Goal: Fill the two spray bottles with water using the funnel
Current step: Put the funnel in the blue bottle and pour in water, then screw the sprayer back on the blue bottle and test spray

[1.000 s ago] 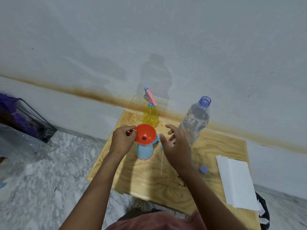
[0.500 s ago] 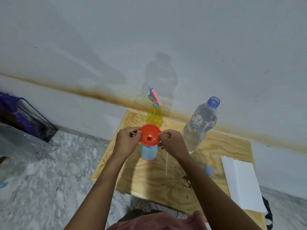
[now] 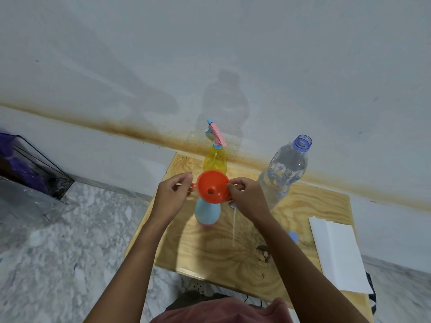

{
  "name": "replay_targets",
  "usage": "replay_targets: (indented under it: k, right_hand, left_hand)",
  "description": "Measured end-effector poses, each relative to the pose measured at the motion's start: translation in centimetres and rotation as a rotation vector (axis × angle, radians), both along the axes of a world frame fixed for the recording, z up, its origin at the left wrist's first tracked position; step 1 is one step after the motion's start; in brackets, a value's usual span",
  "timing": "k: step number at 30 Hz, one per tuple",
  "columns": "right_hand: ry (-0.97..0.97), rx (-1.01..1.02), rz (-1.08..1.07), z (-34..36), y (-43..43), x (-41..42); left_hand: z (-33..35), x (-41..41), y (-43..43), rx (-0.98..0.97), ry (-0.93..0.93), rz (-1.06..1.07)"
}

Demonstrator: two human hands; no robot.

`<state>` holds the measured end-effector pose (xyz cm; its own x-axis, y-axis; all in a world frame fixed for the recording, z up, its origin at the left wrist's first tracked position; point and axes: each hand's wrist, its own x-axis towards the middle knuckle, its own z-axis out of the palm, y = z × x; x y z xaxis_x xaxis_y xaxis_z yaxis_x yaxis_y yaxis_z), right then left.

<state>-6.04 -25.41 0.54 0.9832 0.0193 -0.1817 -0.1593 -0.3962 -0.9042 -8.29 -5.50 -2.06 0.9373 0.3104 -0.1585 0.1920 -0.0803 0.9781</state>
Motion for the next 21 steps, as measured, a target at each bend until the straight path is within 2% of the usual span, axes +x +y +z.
replay_targets:
  k: [3,7,11,15,21]
  right_hand:
    - [-0.023,0.032,0.002,0.6,-1.4,-0.3]
    - [-0.097,0.04,-0.012,0.3,-4.3,-1.6]
    - [-0.213,-0.15,-0.031,-2.8,-7.1,-4.1]
    - [-0.333,-0.315,-0.022,-7.8,-9.3,-6.6]
    - [-0.341,-0.524,-0.002,-12.5,-10.8,-9.6]
  left_hand:
    - [-0.9,-0.1,0.5,0.046,0.019,-0.027]
    - [-2.6,-0.2,-0.4,0.172,0.098,-0.214]
    - [-3.9,-0.2,-2.0,0.299,0.121,-0.339]
    - [-4.6,-0.1,-2.9,0.335,0.076,-0.303]
    - [-4.9,-0.2,-3.2,0.361,0.062,-0.265]
